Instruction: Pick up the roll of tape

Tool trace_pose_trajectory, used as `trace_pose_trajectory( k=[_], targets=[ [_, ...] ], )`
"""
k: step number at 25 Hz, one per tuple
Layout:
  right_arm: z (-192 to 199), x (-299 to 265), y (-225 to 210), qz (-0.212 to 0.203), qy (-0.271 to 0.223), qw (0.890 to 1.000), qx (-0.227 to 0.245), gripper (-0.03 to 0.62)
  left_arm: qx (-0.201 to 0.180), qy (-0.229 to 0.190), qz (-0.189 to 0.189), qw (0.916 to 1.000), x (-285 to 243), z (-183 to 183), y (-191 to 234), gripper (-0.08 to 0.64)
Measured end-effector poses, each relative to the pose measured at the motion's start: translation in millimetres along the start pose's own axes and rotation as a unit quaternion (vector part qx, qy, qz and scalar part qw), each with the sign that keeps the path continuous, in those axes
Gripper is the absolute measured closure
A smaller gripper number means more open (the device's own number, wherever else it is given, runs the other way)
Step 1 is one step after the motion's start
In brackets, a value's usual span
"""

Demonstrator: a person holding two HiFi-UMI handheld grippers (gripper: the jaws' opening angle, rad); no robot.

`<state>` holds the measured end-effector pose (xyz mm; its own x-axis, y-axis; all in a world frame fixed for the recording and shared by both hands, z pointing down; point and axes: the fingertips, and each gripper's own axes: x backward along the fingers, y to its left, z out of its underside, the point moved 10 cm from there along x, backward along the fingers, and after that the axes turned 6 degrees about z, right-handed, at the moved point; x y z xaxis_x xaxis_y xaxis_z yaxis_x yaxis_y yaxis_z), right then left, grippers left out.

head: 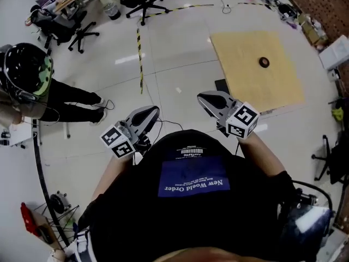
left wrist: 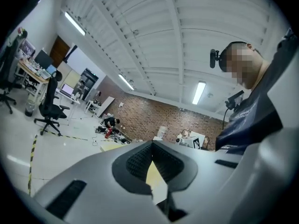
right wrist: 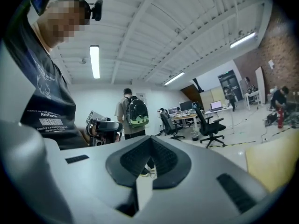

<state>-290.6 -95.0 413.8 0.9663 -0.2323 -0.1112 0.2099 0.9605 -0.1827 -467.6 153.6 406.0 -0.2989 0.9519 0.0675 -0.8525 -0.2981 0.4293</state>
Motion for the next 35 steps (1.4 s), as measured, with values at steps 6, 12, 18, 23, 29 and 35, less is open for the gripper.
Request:
trace_pose_trajectory(
  k=[6, 12, 18, 23, 29, 35],
  targets=[
    [-2.3, 12.3, -13.4, 0.124, -0.033, 0.992, -0.005, 0.607, -0.001, 0.052, 0.097, 0.9940, -33.3, -29.1, 54.7, 0.555],
    [-24.2, 14.6, -13.6, 0.257, -0.046, 0.965, -0.022, 0.607, 0.012, 0.098, 0.194, 0.9760, -75.1, -63.3, 117.3, 0.555],
    [-19.2, 82.2, -15.4, 0.331, -0.085, 0.939, -0.050, 0.607, 0.015, 0.123, 0.263, 0.9568, -156.9, -49.0, 100.3, 0.555],
    [-1.4, 178.5, -28.9, 0.354, -0.104, 0.928, -0.055, 0.607, -0.005, 0.141, 0.280, 0.9495, -233.2, -19.7, 43.4, 0.555],
    [-1.7, 267.5, -61.8, 0.343, -0.106, 0.932, -0.041, 0.607, -0.012, 0.144, 0.276, 0.9503, -303.3, 8.3, -14.7, 0.555],
    [2.2, 296.7, -88.3, 0.335, -0.109, 0.935, -0.038, 0.607, -0.025, 0.176, 0.279, 0.9435, -341.5, 27.3, -29.0, 0.555]
  ],
)
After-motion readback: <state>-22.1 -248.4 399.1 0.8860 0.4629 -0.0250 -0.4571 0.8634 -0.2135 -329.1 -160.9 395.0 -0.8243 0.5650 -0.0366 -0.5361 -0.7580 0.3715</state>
